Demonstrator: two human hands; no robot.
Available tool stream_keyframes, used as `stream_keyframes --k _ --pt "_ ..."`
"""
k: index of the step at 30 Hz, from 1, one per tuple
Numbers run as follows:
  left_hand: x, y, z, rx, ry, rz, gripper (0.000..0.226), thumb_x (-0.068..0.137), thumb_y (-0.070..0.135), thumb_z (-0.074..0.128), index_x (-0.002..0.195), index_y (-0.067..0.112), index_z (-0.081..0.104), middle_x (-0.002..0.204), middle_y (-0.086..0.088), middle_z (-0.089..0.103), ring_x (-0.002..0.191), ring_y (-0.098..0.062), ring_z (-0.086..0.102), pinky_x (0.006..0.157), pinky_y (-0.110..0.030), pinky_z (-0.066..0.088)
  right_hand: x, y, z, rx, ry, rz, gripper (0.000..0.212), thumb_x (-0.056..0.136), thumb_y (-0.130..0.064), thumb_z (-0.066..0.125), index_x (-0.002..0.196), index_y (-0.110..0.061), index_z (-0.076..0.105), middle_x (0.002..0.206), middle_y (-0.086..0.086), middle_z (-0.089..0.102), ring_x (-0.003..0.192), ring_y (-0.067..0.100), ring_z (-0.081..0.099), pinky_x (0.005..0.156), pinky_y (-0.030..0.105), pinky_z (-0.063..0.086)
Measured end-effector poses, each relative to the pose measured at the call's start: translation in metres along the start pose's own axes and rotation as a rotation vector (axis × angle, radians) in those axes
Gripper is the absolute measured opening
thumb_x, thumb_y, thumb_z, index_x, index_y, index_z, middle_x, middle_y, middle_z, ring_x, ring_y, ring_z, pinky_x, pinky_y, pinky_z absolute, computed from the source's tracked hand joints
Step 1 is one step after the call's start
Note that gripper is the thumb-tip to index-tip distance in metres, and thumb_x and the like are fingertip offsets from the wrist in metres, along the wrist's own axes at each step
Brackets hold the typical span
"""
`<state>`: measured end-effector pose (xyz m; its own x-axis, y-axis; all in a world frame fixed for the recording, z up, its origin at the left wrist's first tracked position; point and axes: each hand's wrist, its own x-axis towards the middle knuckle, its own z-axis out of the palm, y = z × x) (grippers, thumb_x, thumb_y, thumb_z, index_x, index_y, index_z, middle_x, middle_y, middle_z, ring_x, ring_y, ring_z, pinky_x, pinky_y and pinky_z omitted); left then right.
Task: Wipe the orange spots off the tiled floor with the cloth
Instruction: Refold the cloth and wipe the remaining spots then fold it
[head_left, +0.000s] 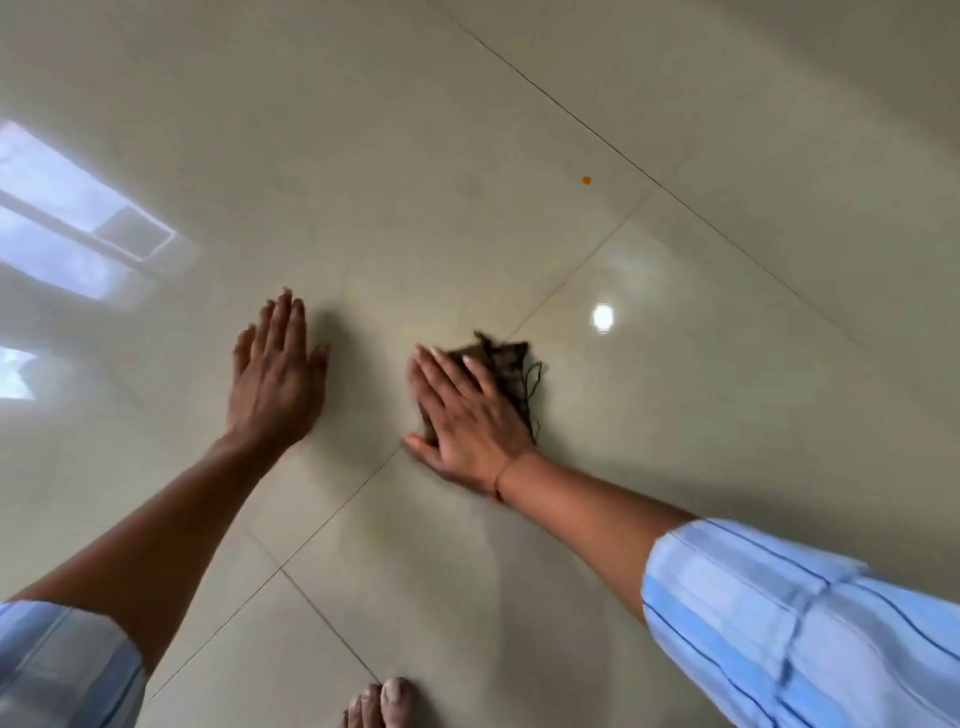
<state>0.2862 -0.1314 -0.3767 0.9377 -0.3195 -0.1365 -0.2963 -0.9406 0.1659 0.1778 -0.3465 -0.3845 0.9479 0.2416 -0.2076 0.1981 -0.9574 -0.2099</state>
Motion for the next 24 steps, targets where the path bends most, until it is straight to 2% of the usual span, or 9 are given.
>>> stream_keyframes --k 3,7,9,11,14,17,20,22,24 --pt "-0.018 -0.034 -0.008 0.02 -0.069 -0.068 0.066 0.1 0.049 0.017 0.152 0.009 0.01 0.161 -0.009 0.005 0.148 -0.022 0.004 0.117 -0.042 0.008 -0.014 0.033 -0.009 -0.007 -0.068 -0.121 0.08 0.093 -0.055 0.044 0.155 -0.011 0.019 0.163 0.009 0.015 0.151 0.021 0.014 0.12 0.041 0.006" --pt "-0.022 -0.063 -0.008 0.072 -0.159 0.046 0.073 0.096 0.056 0.013 0.153 0.011 0.005 0.161 -0.006 0.001 0.147 -0.02 0.004 0.117 -0.038 0.008 0.076 0.042 -0.027 -0.015 0.076 0.267 0.078 0.095 -0.055 0.038 0.155 -0.008 0.019 0.164 0.011 0.013 0.151 0.022 0.011 0.12 0.042 0.006" --pt "-0.019 -0.073 -0.007 0.104 -0.182 0.105 0.074 0.096 0.057 0.012 0.153 0.011 0.002 0.16 -0.006 -0.002 0.147 -0.019 0.003 0.117 -0.036 0.008 0.097 -0.009 -0.021 -0.013 0.065 0.183 0.08 0.094 -0.055 0.038 0.155 -0.008 0.017 0.164 0.011 0.012 0.151 0.022 0.009 0.12 0.042 0.004" --pt "-0.019 -0.076 -0.01 0.106 -0.208 0.132 0.073 0.096 0.056 0.012 0.153 0.011 0.0 0.16 -0.006 -0.002 0.148 -0.02 0.003 0.118 -0.036 0.008 0.067 -0.047 -0.007 -0.002 -0.008 -0.037 0.079 0.093 -0.055 0.037 0.155 -0.008 0.02 0.163 0.01 0.015 0.151 0.021 0.012 0.122 0.043 0.008" --pt "-0.019 -0.076 -0.016 0.095 -0.187 0.147 0.071 0.098 0.054 0.014 0.152 0.01 0.002 0.16 -0.007 -0.002 0.148 -0.022 0.005 0.118 -0.037 0.007 0.005 -0.023 -0.01 -0.029 -0.095 -0.193 0.078 0.089 -0.056 0.035 0.152 -0.01 0.03 0.16 0.009 0.026 0.148 0.022 0.025 0.118 0.046 0.024" --pt "-0.007 -0.074 -0.017 0.022 -0.117 0.057 0.067 0.1 0.048 0.023 0.152 0.009 0.007 0.161 -0.006 0.0 0.148 -0.021 0.003 0.118 -0.038 0.005 0.048 0.029 -0.03 -0.038 -0.041 0.002 0.079 0.091 -0.058 0.028 0.154 -0.009 0.024 0.162 0.009 0.02 0.149 0.023 0.022 0.12 0.043 0.014" --pt "0.006 -0.091 -0.007 -0.003 -0.084 -0.007 0.067 0.1 0.049 0.018 0.153 0.011 0.005 0.161 -0.004 0.002 0.148 -0.018 0.002 0.117 -0.036 0.005 0.157 -0.002 -0.038 -0.036 0.096 0.192 0.077 0.095 -0.056 0.037 0.154 -0.009 0.022 0.163 0.011 0.018 0.15 0.024 0.016 0.12 0.043 0.009" --pt "0.007 -0.097 0.0 -0.014 -0.062 0.013 0.065 0.099 0.048 0.014 0.154 0.014 0.006 0.161 -0.001 0.003 0.148 -0.016 0.003 0.117 -0.035 0.005 0.181 -0.051 -0.025 -0.031 0.074 0.083 0.077 0.094 -0.053 0.039 0.154 -0.008 0.021 0.163 0.011 0.018 0.15 0.024 0.015 0.12 0.044 0.01" --pt "0.006 -0.098 -0.002 -0.037 -0.067 0.015 0.063 0.099 0.045 0.015 0.154 0.014 0.006 0.161 -0.002 0.005 0.147 -0.013 0.002 0.117 -0.034 0.005 0.136 -0.078 -0.011 -0.058 -0.004 -0.134 0.076 0.092 -0.051 0.038 0.154 -0.009 0.023 0.163 0.01 0.019 0.15 0.022 0.016 0.12 0.046 0.015"
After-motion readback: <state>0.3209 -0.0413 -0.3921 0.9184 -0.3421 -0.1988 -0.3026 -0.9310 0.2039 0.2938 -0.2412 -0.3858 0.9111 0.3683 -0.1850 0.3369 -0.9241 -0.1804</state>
